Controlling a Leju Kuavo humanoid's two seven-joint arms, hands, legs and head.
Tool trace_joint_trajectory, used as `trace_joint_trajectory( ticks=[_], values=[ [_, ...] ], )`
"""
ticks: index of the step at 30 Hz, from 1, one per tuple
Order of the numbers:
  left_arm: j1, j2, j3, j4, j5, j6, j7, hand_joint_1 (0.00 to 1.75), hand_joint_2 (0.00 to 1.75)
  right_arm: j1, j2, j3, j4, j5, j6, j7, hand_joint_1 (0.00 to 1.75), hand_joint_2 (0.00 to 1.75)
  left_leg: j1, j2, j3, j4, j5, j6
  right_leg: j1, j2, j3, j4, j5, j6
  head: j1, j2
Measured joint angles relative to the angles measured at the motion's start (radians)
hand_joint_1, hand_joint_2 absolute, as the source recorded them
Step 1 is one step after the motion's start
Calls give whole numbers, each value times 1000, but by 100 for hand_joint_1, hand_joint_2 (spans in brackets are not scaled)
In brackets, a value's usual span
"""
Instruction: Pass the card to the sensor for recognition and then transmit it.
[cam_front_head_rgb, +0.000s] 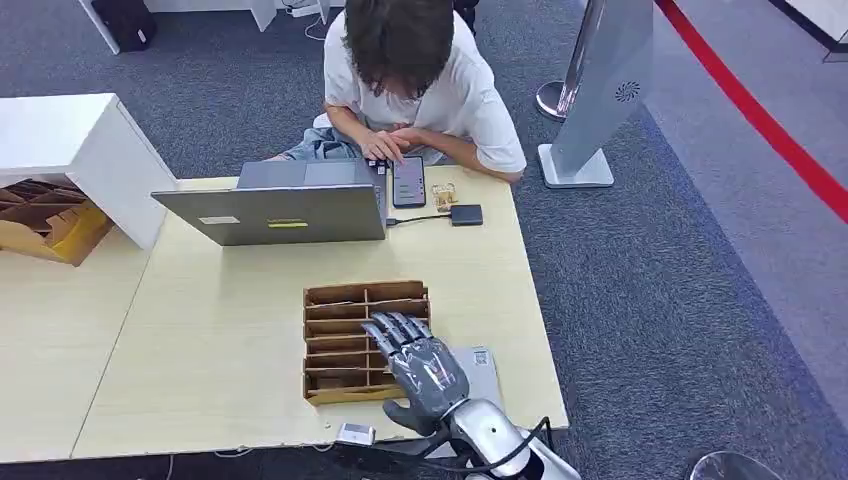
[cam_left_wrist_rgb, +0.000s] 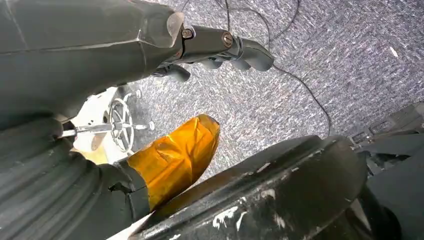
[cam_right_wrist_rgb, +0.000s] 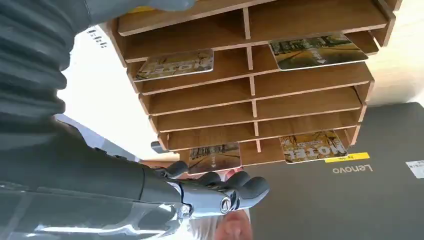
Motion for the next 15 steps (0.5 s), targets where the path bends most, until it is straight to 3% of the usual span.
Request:
trace_joint_trajectory(
  ticks=[15],
  values=[
    [0,0,0,0,0,0,0,0,175,0,0,-5,3,0,-2,3,14,175,0,0,0,0,0,0,0,0,0,0,0,0,0,0]
  ],
)
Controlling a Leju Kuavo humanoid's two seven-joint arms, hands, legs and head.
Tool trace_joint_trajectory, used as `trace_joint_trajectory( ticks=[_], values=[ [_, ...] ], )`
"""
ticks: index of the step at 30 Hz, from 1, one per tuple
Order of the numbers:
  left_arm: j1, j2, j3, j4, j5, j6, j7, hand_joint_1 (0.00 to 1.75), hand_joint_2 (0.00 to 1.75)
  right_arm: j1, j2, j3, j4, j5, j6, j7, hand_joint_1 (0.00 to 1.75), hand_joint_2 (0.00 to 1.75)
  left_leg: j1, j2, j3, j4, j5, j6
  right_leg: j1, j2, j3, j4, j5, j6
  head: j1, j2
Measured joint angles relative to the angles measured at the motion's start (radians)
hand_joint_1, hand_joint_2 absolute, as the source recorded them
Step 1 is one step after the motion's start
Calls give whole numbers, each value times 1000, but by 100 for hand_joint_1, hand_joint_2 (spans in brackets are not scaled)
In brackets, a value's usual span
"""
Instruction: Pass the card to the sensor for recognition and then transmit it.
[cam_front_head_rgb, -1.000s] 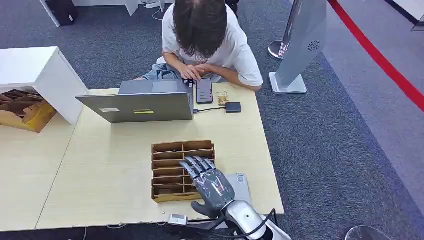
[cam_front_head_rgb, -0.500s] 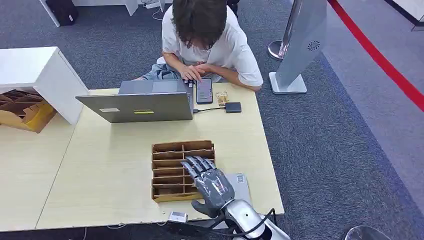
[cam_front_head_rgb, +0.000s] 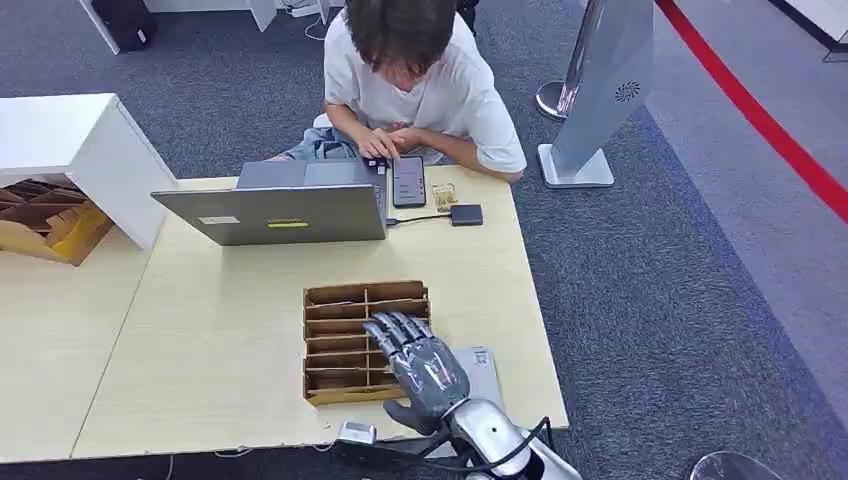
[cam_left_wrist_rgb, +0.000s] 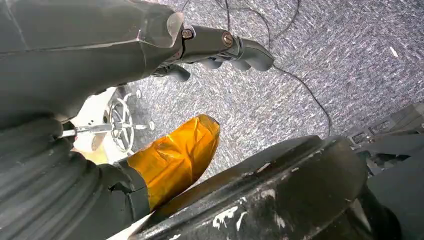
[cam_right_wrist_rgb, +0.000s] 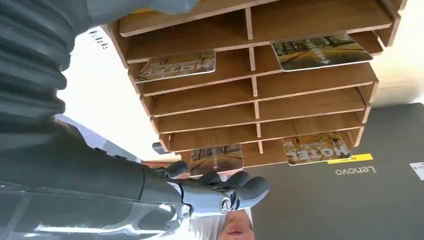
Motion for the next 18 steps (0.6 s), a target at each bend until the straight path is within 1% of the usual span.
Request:
trace_joint_trajectory(
  ticks=[2,3,5,8,18],
  values=[
    [0,0,0,0,0,0,0,0,175,0,0,-5,0,2,0,0,16,175,0,0,0,0,0,0,0,0,0,0,0,0,0,0],
    [0,0,0,0,0,0,0,0,175,1,0,-7,0,3,0,2,19,175,0,0,0,0,0,0,0,0,0,0,0,0,0,0],
    [0,0,0,0,-1,0,0,0,175,2,0,-10,0,5,-1,3,49,175,0,0,0,0,0,0,0,0,0,0,0,0,0,0],
    [0,0,0,0,-3,0,0,0,175,4,0,-15,0,9,-2,3,33,175,0,0,0,0,0,0,0,0,0,0,0,0,0,0],
    [0,0,0,0,-3,0,0,0,175,9,0,-27,0,12,-2,6,35,175,0,0,0,0,0,0,0,0,0,0,0,0,0,0]
  ],
)
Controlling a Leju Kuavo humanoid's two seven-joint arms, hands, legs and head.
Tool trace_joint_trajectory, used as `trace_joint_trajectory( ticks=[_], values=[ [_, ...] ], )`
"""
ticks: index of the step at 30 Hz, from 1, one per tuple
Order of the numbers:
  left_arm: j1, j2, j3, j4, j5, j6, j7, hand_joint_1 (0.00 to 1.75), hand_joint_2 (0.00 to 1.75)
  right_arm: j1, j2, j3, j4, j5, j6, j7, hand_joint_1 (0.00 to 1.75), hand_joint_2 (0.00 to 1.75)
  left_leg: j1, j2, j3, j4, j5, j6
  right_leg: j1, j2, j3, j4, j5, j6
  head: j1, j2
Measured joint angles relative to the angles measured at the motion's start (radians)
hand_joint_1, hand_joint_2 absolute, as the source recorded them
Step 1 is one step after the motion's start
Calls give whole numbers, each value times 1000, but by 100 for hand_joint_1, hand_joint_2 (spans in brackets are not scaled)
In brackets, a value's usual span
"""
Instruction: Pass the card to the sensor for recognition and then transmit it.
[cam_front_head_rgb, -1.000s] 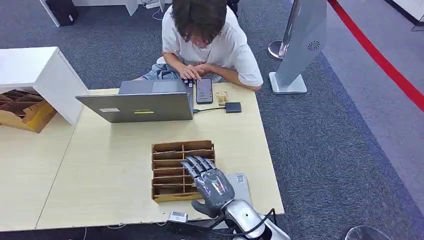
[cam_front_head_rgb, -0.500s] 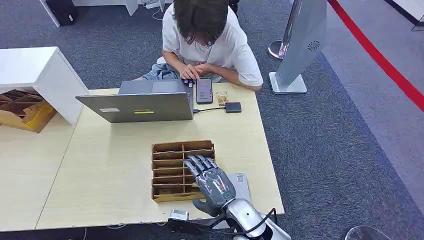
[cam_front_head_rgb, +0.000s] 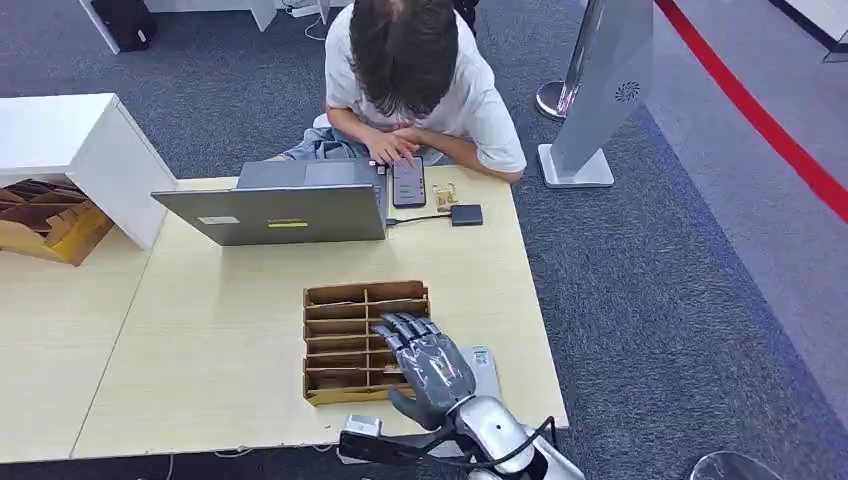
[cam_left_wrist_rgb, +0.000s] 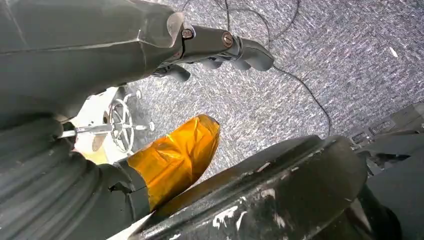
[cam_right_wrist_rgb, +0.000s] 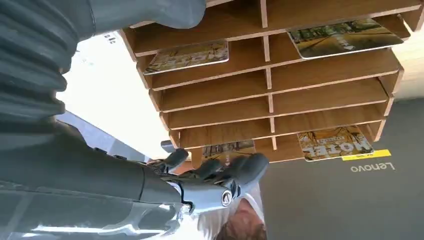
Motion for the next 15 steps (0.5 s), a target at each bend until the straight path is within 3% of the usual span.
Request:
trace_joint_trajectory(
  ticks=[15],
  values=[
    [0,0,0,0,1,0,0,0,175,16,-1,-13,0,6,0,10,37,175,0,0,0,0,0,0,0,0,0,0,0,0,0,0]
  ],
)
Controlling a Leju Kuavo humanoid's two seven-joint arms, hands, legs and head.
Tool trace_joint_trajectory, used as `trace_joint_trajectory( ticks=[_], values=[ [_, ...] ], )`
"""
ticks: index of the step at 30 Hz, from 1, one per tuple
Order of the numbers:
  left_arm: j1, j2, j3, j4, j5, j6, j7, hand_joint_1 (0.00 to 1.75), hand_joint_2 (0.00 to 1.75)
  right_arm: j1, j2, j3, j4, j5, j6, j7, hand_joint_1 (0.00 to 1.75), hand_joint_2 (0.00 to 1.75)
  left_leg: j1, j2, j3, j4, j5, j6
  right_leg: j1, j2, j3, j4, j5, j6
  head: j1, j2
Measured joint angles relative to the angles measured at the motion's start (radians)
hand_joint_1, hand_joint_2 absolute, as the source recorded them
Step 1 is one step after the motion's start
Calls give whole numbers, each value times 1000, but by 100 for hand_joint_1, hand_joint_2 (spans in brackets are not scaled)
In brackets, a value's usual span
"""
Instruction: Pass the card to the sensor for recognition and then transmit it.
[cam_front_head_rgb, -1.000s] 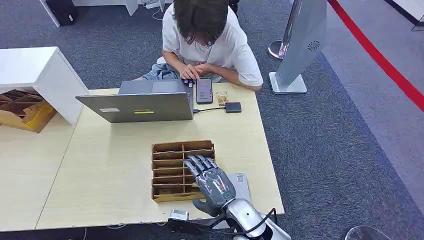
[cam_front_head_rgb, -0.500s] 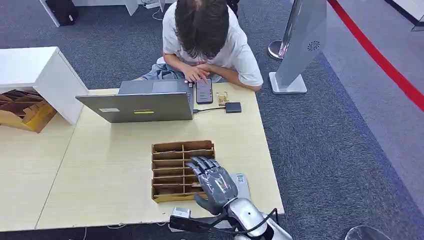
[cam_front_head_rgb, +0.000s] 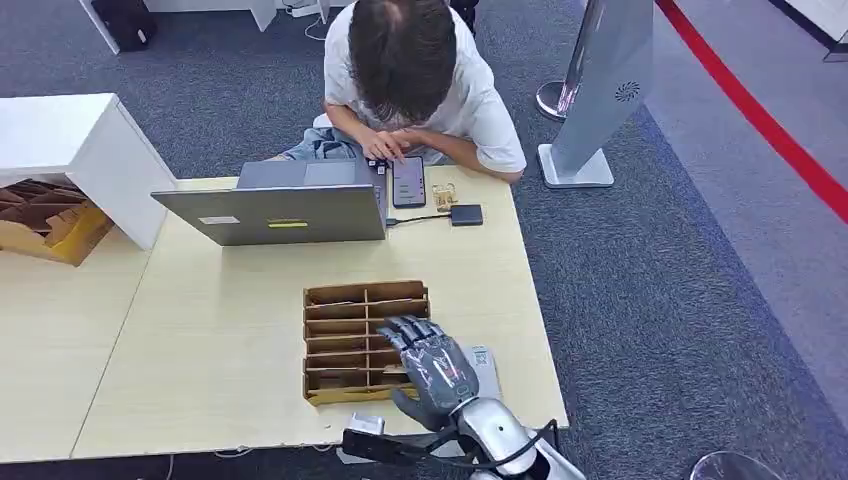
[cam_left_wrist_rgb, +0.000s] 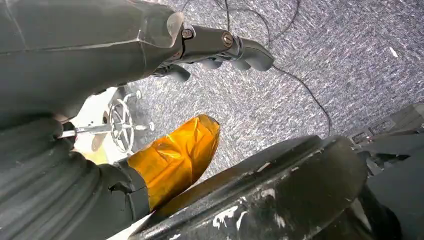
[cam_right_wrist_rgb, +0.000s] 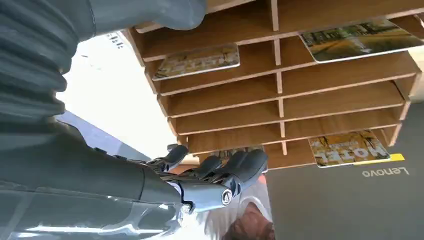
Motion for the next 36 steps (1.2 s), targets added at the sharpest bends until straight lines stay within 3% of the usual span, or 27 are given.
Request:
trace_joint_trajectory(
  ticks=[24,36],
  values=[
    [1,0,0,0,6,6,-3,0,175,41,-8,-34,0,26,-16,3,38,175,0,0,0,0,0,0,0,0,0,0,0,0,0,0],
    [1,0,0,0,5,7,-3,0,175,43,-8,-40,0,26,-16,2,59,175,0,0,0,0,0,0,0,0,0,0,0,0,0,0]
  ],
)
